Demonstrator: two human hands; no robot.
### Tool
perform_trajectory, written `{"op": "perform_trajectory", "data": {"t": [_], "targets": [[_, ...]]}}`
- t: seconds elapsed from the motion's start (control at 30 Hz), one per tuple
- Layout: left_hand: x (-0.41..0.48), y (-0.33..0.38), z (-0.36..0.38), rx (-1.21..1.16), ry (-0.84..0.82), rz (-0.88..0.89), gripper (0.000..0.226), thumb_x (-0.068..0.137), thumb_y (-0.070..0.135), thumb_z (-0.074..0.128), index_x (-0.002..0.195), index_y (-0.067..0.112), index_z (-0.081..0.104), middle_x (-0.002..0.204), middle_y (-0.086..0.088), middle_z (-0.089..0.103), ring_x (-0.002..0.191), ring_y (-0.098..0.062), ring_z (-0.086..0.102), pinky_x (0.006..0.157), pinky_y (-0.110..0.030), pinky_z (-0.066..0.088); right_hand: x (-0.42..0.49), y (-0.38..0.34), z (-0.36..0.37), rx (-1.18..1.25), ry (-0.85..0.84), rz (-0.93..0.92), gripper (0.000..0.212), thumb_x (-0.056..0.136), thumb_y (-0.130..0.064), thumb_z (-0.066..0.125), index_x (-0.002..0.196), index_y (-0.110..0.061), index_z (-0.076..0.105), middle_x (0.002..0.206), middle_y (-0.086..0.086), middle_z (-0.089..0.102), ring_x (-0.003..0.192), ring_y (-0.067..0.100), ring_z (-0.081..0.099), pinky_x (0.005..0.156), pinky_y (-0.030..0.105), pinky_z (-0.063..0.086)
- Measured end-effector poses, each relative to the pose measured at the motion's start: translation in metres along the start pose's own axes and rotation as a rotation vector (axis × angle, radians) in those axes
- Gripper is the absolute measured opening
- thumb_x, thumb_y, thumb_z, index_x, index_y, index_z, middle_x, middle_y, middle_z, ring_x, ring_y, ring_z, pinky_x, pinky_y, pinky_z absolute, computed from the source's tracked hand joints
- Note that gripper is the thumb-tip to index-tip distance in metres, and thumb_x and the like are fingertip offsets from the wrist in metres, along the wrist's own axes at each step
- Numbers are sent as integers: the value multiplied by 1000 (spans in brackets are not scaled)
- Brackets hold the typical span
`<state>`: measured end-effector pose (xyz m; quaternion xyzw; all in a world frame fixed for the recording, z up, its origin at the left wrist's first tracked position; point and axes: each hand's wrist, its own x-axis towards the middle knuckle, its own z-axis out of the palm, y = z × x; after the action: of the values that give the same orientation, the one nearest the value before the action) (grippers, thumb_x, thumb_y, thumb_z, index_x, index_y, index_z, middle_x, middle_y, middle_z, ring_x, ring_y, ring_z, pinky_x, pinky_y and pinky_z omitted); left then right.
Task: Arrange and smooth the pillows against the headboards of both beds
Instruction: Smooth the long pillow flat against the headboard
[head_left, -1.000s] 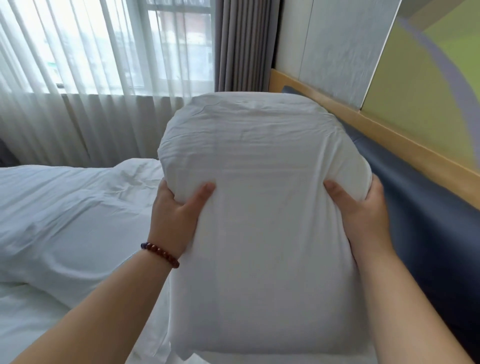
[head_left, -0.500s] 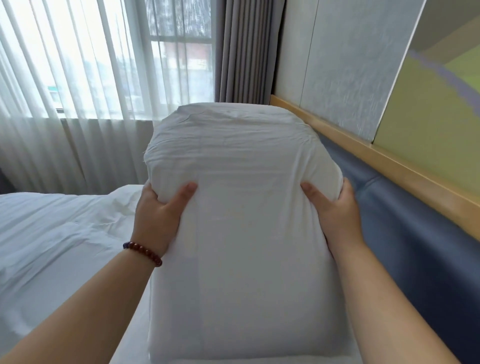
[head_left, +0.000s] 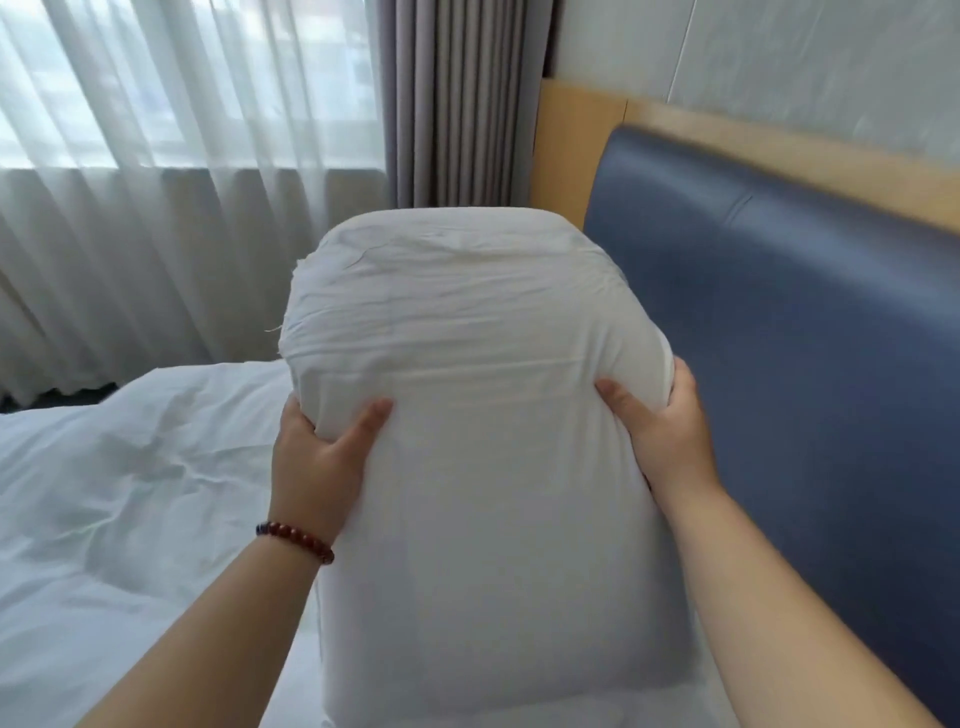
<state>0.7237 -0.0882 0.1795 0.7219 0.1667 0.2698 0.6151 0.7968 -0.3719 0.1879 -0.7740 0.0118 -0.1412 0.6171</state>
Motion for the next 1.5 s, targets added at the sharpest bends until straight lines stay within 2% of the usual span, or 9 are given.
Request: {"op": "perform_trajectory", "data": {"t": [0.23,0.33,0.43,0.53,0.6,0.77,0.97,1.37,1.5], "targets": [[85,-110,39,56,-62,-136,75,60,59,80,120,24,52,109,10,64,98,-9,63,81,-28,48,62,94,74,-105,14,110,64,70,-48,83,123,-31,52,115,-15,62,105,7,60,89,32,50],[106,-160,58,108,-79,-214,64,73,45,82,124,22,51,113,8,62,103,-15,61,83,-26,43,79,141,98,-193,-14,156,83,63,-63,77,133,-30,46,129,-8,56,118,14,54,101,36,44],[124,-202,76,154,-90,-287,55,77,43,78,121,24,50,116,6,59,102,-14,56,85,-25,40,90,186,129,-410,-124,271,110,60,-83,56,152,-35,20,154,5,29,141,24,31,116,44,26],[138,-239,90,194,-93,-353,61,75,51,76,122,21,51,124,1,57,105,-16,55,88,-28,40,91,224,156,-693,-251,263,100,70,-89,41,151,-48,-3,164,-2,-6,150,26,4,118,51,11],[143,-262,96,196,-89,-387,63,75,52,75,124,24,49,129,0,55,109,-16,53,91,-29,39,91,244,168,-727,-250,231,94,69,-91,31,147,-56,-7,163,-7,-13,150,24,-2,117,54,9],[146,-301,111,217,-62,-404,71,73,52,78,129,24,46,130,0,52,115,-18,51,94,-28,37,95,286,185,-787,-190,219,95,67,-94,23,148,-54,-5,164,-3,-5,150,26,5,117,54,16],[142,-330,121,230,-33,-385,105,56,68,63,144,17,35,141,-4,46,129,-20,43,104,-26,32,97,323,192,-808,-168,173,99,71,-93,21,153,-43,-2,163,5,2,148,29,13,114,55,23],[140,-361,127,263,7,-357,104,57,61,59,146,14,31,142,2,44,128,-15,42,100,-19,29,96,340,201,-889,-159,109,93,76,-89,24,151,-42,-2,162,11,8,146,36,17,115,55,21],[140,-376,129,298,22,-364,105,56,62,56,146,13,32,143,-6,45,129,-23,44,97,-20,31,97,346,207,-950,-192,122,92,75,-91,21,150,-43,-1,162,10,10,146,36,16,115,57,19]]}}
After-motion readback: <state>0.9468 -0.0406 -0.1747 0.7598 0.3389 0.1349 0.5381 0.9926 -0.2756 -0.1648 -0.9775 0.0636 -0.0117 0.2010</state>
